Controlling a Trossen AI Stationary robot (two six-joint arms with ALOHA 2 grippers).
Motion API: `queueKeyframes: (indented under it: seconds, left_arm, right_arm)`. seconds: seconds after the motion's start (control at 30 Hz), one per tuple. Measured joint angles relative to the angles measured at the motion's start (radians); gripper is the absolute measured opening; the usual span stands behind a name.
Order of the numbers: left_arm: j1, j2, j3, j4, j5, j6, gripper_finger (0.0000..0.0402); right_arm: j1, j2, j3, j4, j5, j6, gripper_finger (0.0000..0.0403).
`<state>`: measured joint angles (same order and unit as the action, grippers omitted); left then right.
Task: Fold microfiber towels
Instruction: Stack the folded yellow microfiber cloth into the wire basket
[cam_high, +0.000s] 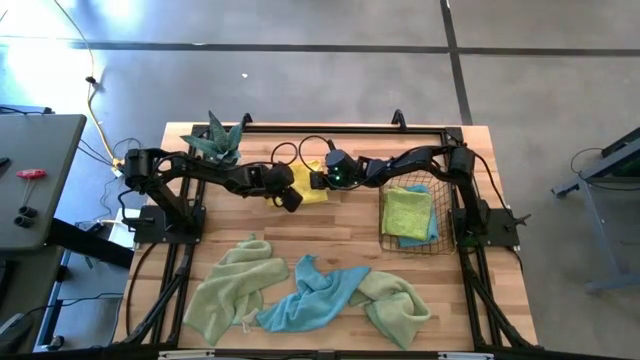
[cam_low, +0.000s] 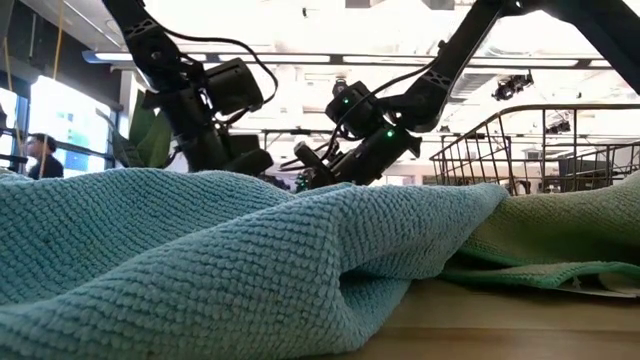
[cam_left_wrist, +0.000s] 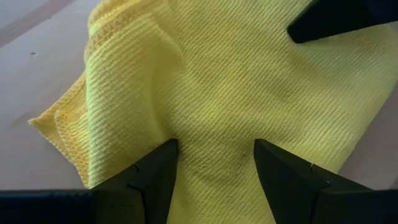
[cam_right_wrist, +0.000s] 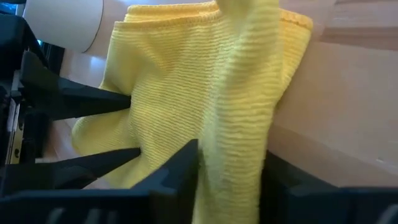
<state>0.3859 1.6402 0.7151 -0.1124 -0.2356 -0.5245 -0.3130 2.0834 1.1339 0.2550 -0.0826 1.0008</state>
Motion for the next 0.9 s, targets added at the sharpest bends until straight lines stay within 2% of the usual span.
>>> queueKeyframes:
  seconds: [0.1, 0.17, 0.33, 0.43, 0.6, 0.77, 0.9]
  left_arm:
    - [0.000, -0.006, 0.000, 0.008, 0.027, -0.020, 0.0202]
    - [-0.007, -0.021, 0.000, 0.008, 0.028, -0.033, 0.0202]
    - [-0.038, -0.116, 0.000, 0.002, 0.044, -0.049, 0.0202]
    - [-0.067, -0.214, 0.000, -0.006, 0.053, -0.052, 0.0202]
    - [-0.115, -0.399, 0.000, -0.035, 0.053, -0.087, 0.0202]
    - [-0.152, -0.530, 0.002, -0.061, 0.024, -0.086, 0.0202]
    - [-0.166, -0.580, 0.002, -0.092, -0.005, -0.086, 0.0202]
  right_arm:
    - [0.000, 0.000, 0.000, 0.001, 0.002, 0.006, 0.0038]
    - [0.000, 0.000, 0.000, 0.001, 0.000, -0.007, 0.0012]
    - [-0.001, -0.018, -0.002, -0.020, -0.027, -0.028, 0.0004]
    - [-0.001, -0.070, 0.015, -0.099, -0.028, -0.089, 0.0003]
    - [0.008, -0.172, 0.137, -0.436, 0.007, -0.317, 0.0001]
    - [0.038, -0.206, 0.373, -0.878, 0.095, -0.579, 0.0001]
    - [0.067, -0.206, 0.559, -1.136, 0.136, -0.720, 0.0001]
